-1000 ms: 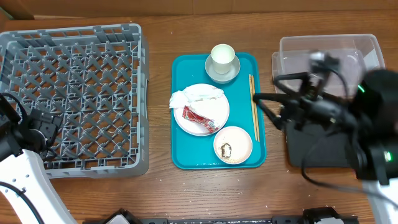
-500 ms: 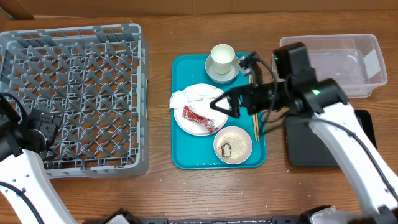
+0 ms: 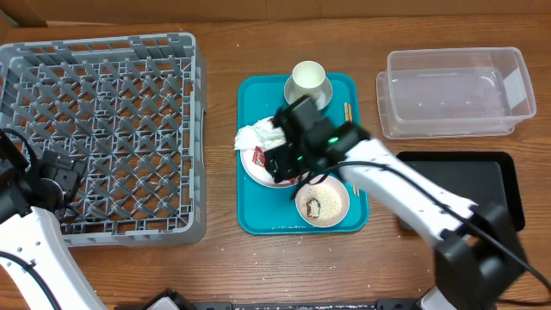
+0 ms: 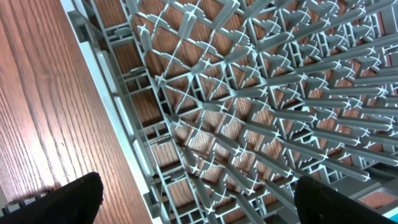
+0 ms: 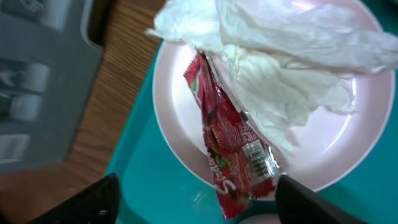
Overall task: Sort waste into correct bins and load items into the dishwasher
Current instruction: 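Reach the right gripper to the red wrapper on the white plate, then grasp the red wrapper and drop it into the clear bin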
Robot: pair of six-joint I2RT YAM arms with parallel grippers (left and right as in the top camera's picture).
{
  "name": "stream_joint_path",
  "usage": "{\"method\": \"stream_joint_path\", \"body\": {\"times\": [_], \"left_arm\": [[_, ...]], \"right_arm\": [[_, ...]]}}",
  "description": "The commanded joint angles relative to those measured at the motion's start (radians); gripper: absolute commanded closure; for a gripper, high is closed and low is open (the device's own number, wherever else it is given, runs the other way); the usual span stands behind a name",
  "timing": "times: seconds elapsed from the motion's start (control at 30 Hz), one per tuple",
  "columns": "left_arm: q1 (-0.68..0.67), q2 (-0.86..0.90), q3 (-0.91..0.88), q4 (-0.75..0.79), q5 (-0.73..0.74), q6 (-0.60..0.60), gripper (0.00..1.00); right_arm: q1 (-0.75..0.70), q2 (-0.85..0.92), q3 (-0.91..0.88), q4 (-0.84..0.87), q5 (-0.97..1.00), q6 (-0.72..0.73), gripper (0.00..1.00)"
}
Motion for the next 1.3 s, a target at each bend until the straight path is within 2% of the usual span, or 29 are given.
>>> {"method": "stream_joint_path", "body": {"times": [0.0,0.13,0.27,0.47,0.73,0.77,0.83,0.87,1.0,1.07,1.27], "left_arm": [[0.004,-0.013,0.023,0.0,0.002,-0.006,0.0],[0.004,-0.013,0.023,0.0,0.002,-0.006,0.0],[0.004,-0.013,0.023,0.0,0.002,-0.006,0.0],[0.004,-0.013,0.023,0.0,0.002,-0.006,0.0],[0.004,-0.013,0.023,0.0,0.002,-0.006,0.0],[0.004,-0.013,0.023,0.0,0.002,-0.006,0.0],[0.004,-0.013,0.023,0.0,0.002,-0.006,0.0],[0.004,-0.013,0.023,0.0,0.002,-0.006,0.0],[0.004,-0.013,0.023,0.0,0.002,-0.006,0.0],[0.004,-0.013,0.023,0.0,0.002,-0.006,0.0],[0.004,-0.013,0.023,0.0,0.002,-0.006,0.0]], "right_arm": [[0.025,0.054,0.02,0.008,0.193,0.024,0.28],[0.025,0.073,0.02,-0.002,0.19,0.024,0.36],[0.026,0.088,0.019,-0.04,0.183,0.024,0.38],[0.037,0.101,0.019,-0.07,0.123,0.016,0.39],[0.079,0.147,0.005,-0.045,0.143,0.01,0.4],[0.079,0.158,0.005,-0.042,0.143,0.01,0.47],[0.079,0.168,0.006,-0.041,0.146,0.01,0.72],[0.079,0.167,0.007,-0.041,0.147,0.014,0.78],[0.077,0.154,0.044,-0.055,0.157,0.021,0.85],[0.077,0.148,0.087,-0.083,0.162,0.025,0.96],[0.056,0.129,0.332,-0.253,0.235,0.084,0.96]]}}
